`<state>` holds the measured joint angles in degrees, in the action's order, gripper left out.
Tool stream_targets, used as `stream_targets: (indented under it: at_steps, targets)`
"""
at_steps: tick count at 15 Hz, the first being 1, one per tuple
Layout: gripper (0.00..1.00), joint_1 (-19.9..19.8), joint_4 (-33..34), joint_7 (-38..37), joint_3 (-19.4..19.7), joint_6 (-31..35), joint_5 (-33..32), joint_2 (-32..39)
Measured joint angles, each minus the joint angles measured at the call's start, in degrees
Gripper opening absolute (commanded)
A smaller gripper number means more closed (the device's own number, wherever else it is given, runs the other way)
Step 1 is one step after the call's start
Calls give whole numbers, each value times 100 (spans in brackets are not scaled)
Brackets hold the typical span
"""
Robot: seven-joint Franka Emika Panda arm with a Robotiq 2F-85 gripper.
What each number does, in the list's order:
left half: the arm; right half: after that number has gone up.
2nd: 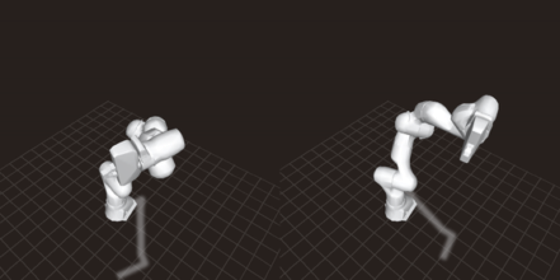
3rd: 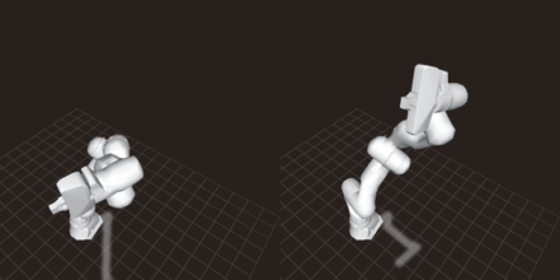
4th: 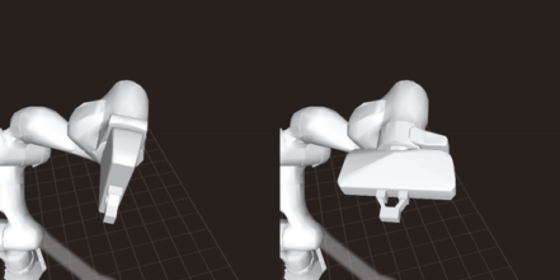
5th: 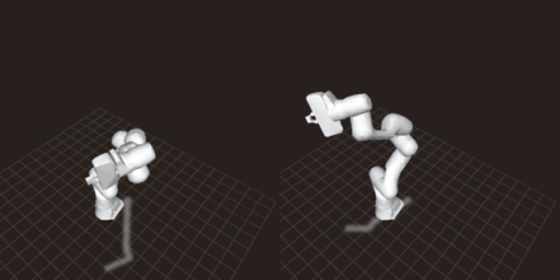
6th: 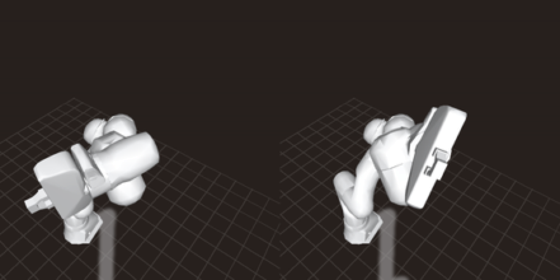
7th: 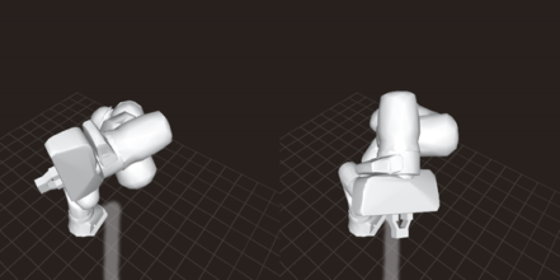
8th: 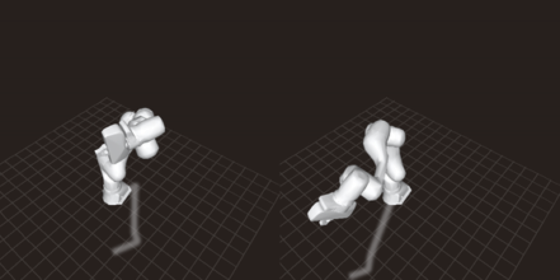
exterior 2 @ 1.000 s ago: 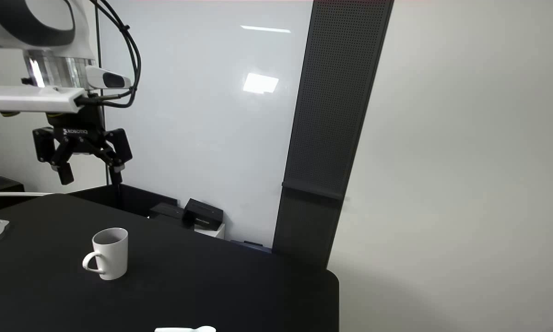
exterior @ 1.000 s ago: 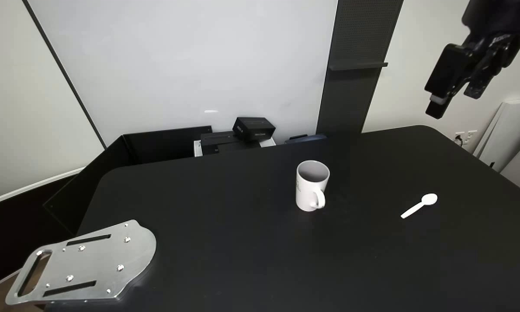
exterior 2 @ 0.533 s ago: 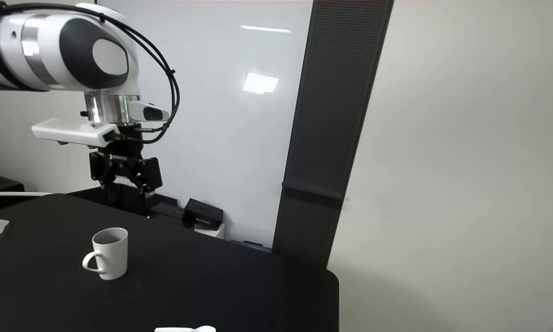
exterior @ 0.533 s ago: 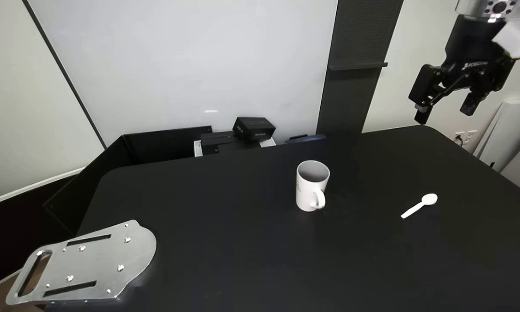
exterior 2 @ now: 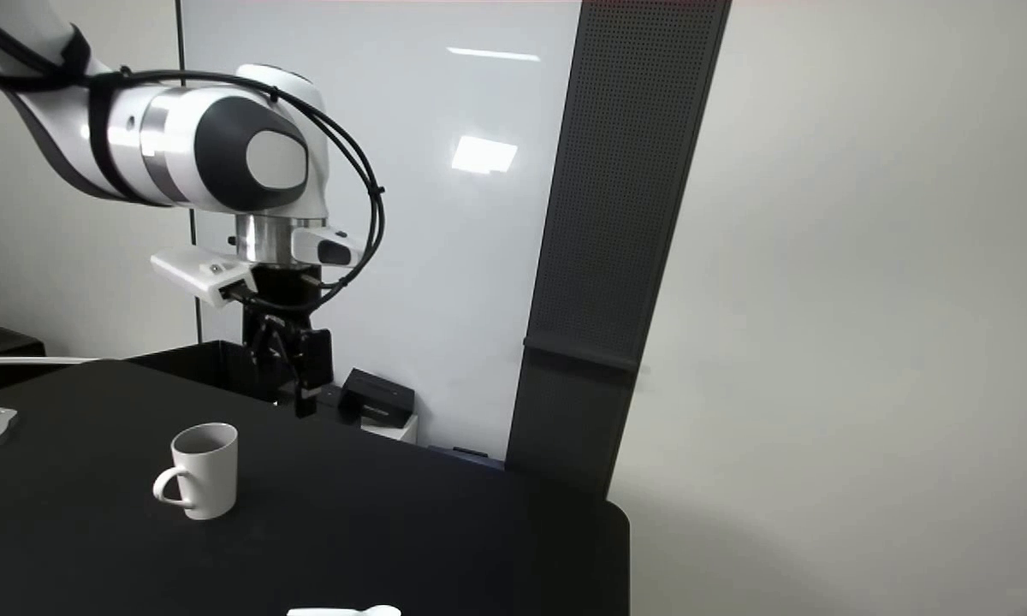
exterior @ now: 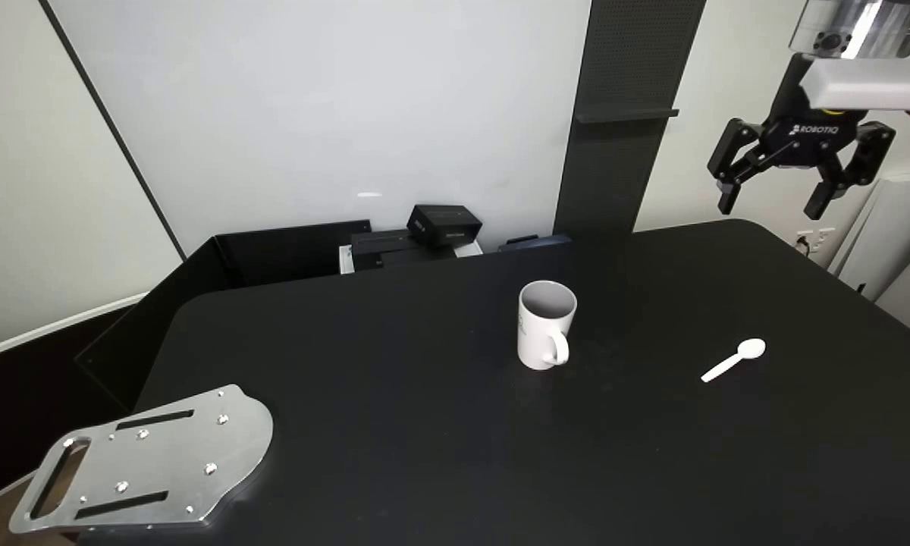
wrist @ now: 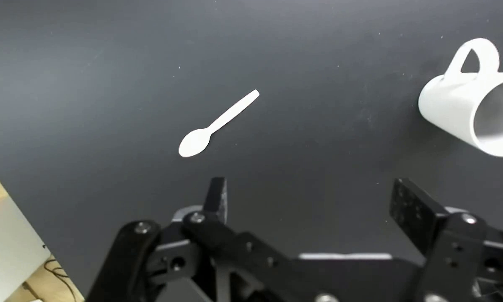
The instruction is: Put the spoon in the mug, put it back on the table, then put it in the mug again
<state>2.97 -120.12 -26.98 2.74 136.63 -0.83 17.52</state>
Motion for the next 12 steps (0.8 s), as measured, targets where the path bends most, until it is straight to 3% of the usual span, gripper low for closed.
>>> stream_targets:
  at_steps: [12]
  targets:
    - [100,69,709,-1919,307,193,730,845]
